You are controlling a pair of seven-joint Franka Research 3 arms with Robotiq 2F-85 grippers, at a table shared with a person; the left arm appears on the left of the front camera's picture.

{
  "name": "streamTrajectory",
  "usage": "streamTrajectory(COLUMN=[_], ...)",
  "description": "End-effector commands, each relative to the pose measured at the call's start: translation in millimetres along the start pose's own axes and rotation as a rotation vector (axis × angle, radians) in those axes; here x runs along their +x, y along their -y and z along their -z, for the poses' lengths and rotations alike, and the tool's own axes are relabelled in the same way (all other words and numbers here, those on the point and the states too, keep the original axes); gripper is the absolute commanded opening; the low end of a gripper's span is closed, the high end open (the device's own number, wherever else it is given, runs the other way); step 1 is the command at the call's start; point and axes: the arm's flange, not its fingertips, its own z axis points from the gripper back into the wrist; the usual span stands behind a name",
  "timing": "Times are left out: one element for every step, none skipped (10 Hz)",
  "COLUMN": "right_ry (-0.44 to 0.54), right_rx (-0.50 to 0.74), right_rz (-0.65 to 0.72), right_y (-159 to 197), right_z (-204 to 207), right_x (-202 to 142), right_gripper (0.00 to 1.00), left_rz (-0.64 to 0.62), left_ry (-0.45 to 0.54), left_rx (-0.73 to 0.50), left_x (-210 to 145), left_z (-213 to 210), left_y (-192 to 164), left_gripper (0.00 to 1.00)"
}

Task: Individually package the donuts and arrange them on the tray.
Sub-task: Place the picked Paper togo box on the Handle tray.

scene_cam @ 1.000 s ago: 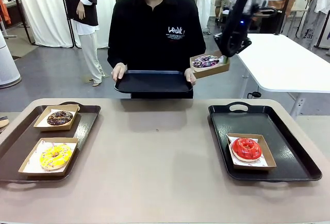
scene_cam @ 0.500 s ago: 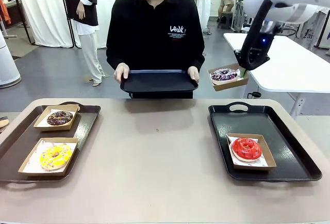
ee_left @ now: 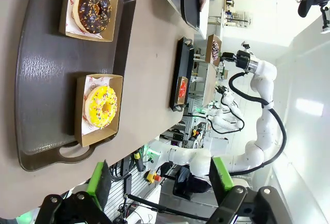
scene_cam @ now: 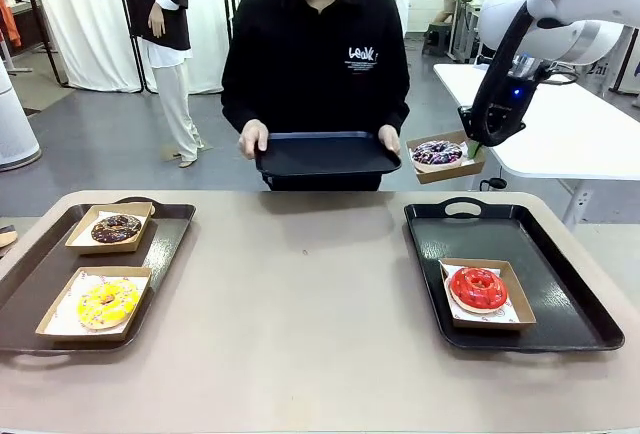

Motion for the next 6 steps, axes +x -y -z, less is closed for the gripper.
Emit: streamTrajectory(right_ry=[-0.006,-0.006,-0.006,0.001,-0.036,-0.017], right_rx=[-0.012,-0.012,-0.012,0.0,0.023,0.05], right_rz=[0.0,0.0,0.0,-0.001,-0.053,-0.1], right_y=[-2,-2,-2,-1,12,27], right_z=[-5,-5,-5,-1,10,13], right_x=[1,1,1,0,-4,-12], right_gripper=[0.02,0.02,0.02,0.02,0.02,0.02], left_rz=[0.018,0.018,0.018,0.018,0.018,0.018], left_ry=[0.001,0.001,0.001,0.001,0.001,0.001], left_rx=[-0.007,-0.007,-0.007,-0.007,-0.007,-0.007], left_x=[-3,-3,-3,-3,-3,-3], left_z=[-2,-2,-2,-2,-2,-2], left_y=[1,1,1,1,1,1], left_gripper=[1.0,1.0,1.0,1.0,1.0,1.0])
